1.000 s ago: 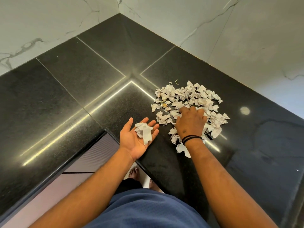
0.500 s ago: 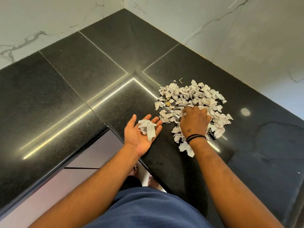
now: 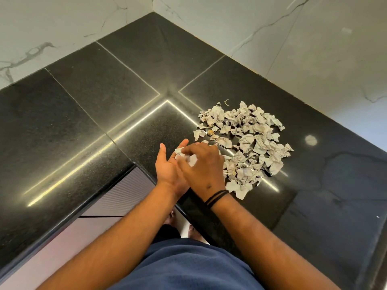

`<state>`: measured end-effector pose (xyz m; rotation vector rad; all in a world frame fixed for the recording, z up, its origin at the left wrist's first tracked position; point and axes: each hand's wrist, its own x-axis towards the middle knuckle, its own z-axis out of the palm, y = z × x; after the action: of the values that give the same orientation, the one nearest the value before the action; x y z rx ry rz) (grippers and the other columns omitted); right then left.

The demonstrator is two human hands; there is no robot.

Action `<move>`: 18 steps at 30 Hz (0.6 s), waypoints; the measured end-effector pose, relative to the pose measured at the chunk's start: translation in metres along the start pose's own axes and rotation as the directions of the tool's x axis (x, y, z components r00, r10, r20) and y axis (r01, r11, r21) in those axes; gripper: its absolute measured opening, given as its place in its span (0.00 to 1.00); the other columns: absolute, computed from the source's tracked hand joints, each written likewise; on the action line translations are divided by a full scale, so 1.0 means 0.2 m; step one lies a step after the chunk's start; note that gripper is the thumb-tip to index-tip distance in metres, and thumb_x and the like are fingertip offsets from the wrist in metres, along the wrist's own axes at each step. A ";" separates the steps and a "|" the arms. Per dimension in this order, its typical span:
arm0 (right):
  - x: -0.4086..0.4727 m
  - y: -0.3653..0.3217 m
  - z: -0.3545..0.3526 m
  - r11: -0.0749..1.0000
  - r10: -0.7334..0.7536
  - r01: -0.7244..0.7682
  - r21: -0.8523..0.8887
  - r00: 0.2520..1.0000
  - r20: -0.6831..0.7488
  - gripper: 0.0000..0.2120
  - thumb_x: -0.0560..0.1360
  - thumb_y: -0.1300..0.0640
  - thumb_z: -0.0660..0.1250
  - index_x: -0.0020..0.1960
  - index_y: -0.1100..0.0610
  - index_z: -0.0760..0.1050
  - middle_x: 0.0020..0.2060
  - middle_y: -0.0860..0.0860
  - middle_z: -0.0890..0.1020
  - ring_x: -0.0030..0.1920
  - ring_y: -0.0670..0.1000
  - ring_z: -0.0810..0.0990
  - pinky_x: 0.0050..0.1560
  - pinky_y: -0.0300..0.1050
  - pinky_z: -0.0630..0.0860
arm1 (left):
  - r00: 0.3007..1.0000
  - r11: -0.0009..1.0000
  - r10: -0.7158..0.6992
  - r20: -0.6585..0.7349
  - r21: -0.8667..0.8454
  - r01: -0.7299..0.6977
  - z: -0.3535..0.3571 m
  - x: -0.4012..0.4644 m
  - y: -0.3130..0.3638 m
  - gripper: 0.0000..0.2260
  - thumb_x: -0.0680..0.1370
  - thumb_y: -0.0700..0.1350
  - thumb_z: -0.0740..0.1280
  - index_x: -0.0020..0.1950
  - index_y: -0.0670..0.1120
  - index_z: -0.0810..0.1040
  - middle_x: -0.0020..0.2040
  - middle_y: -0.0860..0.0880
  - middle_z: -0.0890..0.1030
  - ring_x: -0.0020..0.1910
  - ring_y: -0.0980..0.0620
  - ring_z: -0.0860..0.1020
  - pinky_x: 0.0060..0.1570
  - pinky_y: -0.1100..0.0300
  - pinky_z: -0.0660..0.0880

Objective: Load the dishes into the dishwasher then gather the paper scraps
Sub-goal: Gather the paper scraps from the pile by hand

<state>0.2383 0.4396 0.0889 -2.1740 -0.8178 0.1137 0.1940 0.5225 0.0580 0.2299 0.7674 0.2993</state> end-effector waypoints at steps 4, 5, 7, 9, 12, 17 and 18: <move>0.00 0.07 -0.01 0.997 0.041 -0.038 0.062 0.998 -0.056 0.13 0.74 0.45 0.64 0.52 0.49 0.82 0.47 0.49 0.78 0.50 0.52 0.75 0.50 0.47 0.72 | 1.000 1.000 0.002 0.020 -0.011 -0.002 -0.01 0.00 0.03 0.27 0.82 0.63 0.58 0.70 0.44 0.77 0.62 0.36 0.82 0.55 0.37 0.84 0.55 0.40 0.80; 0.03 0.12 -0.04 0.996 0.069 -0.062 0.061 0.992 -0.105 0.11 0.75 0.47 0.64 0.51 0.50 0.82 0.47 0.50 0.79 0.50 0.53 0.75 0.51 0.48 0.72 | 1.000 1.000 0.001 0.027 -0.025 -0.001 -0.02 0.00 0.04 0.26 0.82 0.61 0.59 0.69 0.43 0.77 0.63 0.36 0.81 0.56 0.36 0.83 0.57 0.39 0.79; 0.10 0.24 -0.11 0.990 0.129 -0.138 -0.039 0.978 -0.165 0.10 0.75 0.52 0.66 0.52 0.53 0.82 0.48 0.53 0.80 0.51 0.56 0.75 0.53 0.52 0.73 | 1.000 0.999 -0.001 0.030 -0.044 0.003 -0.05 0.00 0.04 0.23 0.82 0.58 0.60 0.67 0.43 0.78 0.64 0.36 0.80 0.59 0.35 0.82 0.59 0.37 0.76; 0.16 0.35 -0.17 0.946 0.207 -0.232 -0.229 0.970 -0.128 0.12 0.76 0.52 0.67 0.57 0.53 0.82 0.52 0.54 0.80 0.55 0.59 0.74 0.54 0.53 0.72 | 1.000 0.998 0.000 0.016 -0.063 0.001 -0.06 -0.01 0.04 0.23 0.82 0.58 0.60 0.66 0.42 0.78 0.64 0.36 0.80 0.61 0.34 0.80 0.60 0.37 0.76; 0.23 0.43 -0.21 0.859 0.287 -0.274 -0.432 0.957 -0.036 0.16 0.78 0.48 0.64 0.62 0.52 0.79 0.57 0.52 0.78 0.59 0.59 0.71 0.55 0.54 0.71 | 1.000 0.999 -0.007 -0.004 -0.049 0.006 -0.07 -0.01 0.02 0.23 0.81 0.58 0.61 0.67 0.42 0.78 0.64 0.35 0.80 0.61 0.34 0.80 0.63 0.40 0.76; 0.31 0.44 -0.16 0.767 0.298 -0.176 -0.617 0.950 0.098 0.13 0.79 0.50 0.65 0.61 0.51 0.78 0.59 0.52 0.77 0.62 0.59 0.70 0.60 0.56 0.67 | 1.000 1.000 -0.011 -0.010 -0.022 0.011 -0.05 -0.02 0.01 0.24 0.81 0.59 0.61 0.68 0.42 0.78 0.63 0.35 0.81 0.60 0.34 0.81 0.63 0.40 0.76; 0.32 0.44 -0.16 0.759 0.305 -0.182 -0.625 0.948 0.094 0.12 0.79 0.50 0.66 0.60 0.51 0.78 0.58 0.52 0.77 0.62 0.59 0.70 0.59 0.56 0.67 | 1.000 1.000 -0.010 -0.010 -0.023 0.010 -0.04 -0.02 0.01 0.24 0.81 0.59 0.61 0.68 0.42 0.78 0.63 0.35 0.81 0.61 0.34 0.81 0.63 0.40 0.75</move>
<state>0.3440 0.4144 0.0598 -2.9290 -0.7320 0.2173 0.1854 0.5236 0.0551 0.2034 0.7744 0.2999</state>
